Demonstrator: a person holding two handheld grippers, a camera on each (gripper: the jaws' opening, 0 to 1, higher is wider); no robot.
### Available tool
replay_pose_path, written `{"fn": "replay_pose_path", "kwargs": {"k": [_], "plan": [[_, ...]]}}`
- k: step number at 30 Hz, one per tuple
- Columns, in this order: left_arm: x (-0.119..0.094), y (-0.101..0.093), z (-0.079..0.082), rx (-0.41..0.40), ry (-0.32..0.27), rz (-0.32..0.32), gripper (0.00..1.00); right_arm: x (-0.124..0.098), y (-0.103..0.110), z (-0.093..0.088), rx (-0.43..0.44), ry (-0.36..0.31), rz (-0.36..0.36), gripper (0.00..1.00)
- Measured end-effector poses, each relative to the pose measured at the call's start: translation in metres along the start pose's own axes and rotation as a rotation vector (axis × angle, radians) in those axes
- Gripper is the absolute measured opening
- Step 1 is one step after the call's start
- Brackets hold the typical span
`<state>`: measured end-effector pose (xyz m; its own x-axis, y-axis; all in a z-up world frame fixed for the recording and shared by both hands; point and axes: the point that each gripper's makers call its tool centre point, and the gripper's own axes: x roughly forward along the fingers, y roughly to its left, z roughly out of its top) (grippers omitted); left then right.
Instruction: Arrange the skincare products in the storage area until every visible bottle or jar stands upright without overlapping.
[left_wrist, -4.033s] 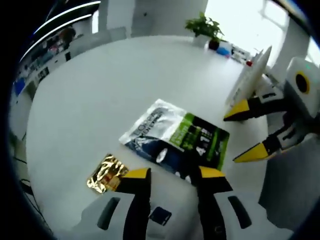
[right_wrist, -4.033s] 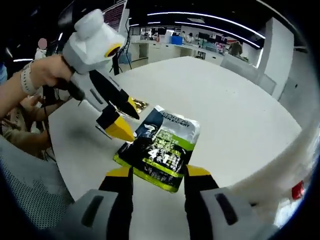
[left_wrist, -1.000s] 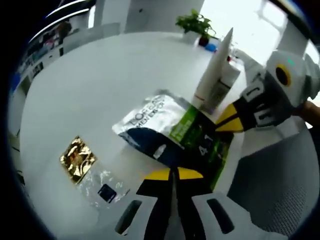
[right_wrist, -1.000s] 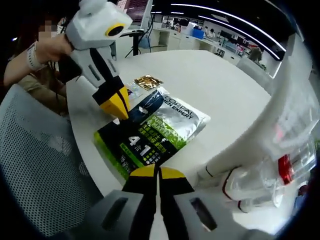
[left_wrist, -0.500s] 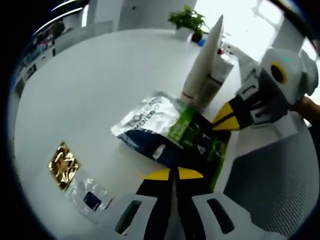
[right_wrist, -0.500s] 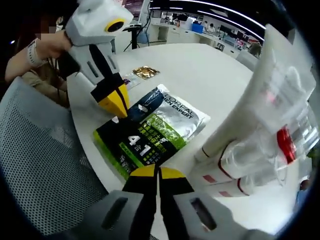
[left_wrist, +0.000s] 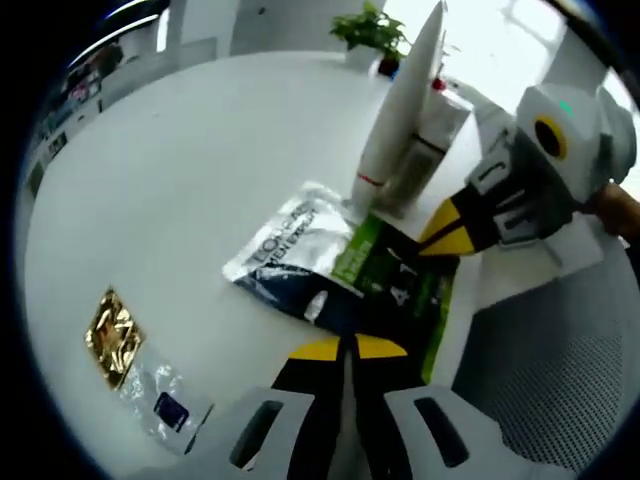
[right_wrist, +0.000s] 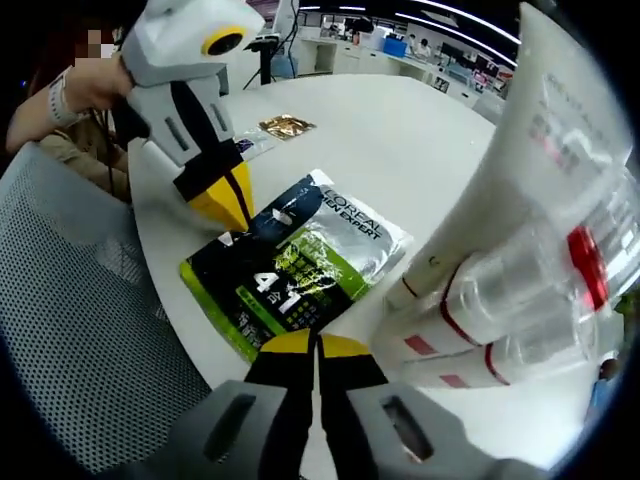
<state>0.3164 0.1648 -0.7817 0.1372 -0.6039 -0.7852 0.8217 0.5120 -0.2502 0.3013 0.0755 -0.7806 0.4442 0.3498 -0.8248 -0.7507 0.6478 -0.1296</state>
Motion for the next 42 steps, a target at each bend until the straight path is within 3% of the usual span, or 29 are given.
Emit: {"fn": "replay_pose_path", "kwargs": {"k": [9, 20, 27, 32, 38, 42], "plan": [[0.0, 0.003, 0.002, 0.005, -0.014, 0.008, 0.0, 0.003, -0.007, 0.0, -0.019, 0.009, -0.026, 0.02], [-0.004, 0.007, 0.004, 0.008, -0.046, 0.03, 0.0, -0.002, -0.007, -0.004, 0.018, 0.02, -0.03, 0.05], [-0.014, 0.013, 0.008, 0.059, -0.063, 0.084, 0.0, -0.014, -0.005, 0.002, 0.026, -0.013, -0.037, 0.08], [-0.021, 0.009, 0.02, 0.118, -0.103, 0.108, 0.02, -0.017, -0.001, 0.007, 0.042, -0.038, -0.029, 0.12], [-0.013, -0.004, 0.029, 0.176, -0.118, 0.07, 0.07, -0.01, 0.011, 0.012, 0.039, -0.04, 0.015, 0.15], [-0.005, -0.009, 0.025, 0.209, -0.09, 0.054, 0.08, -0.004, 0.018, 0.01, 0.029, -0.019, 0.039, 0.19]]}}
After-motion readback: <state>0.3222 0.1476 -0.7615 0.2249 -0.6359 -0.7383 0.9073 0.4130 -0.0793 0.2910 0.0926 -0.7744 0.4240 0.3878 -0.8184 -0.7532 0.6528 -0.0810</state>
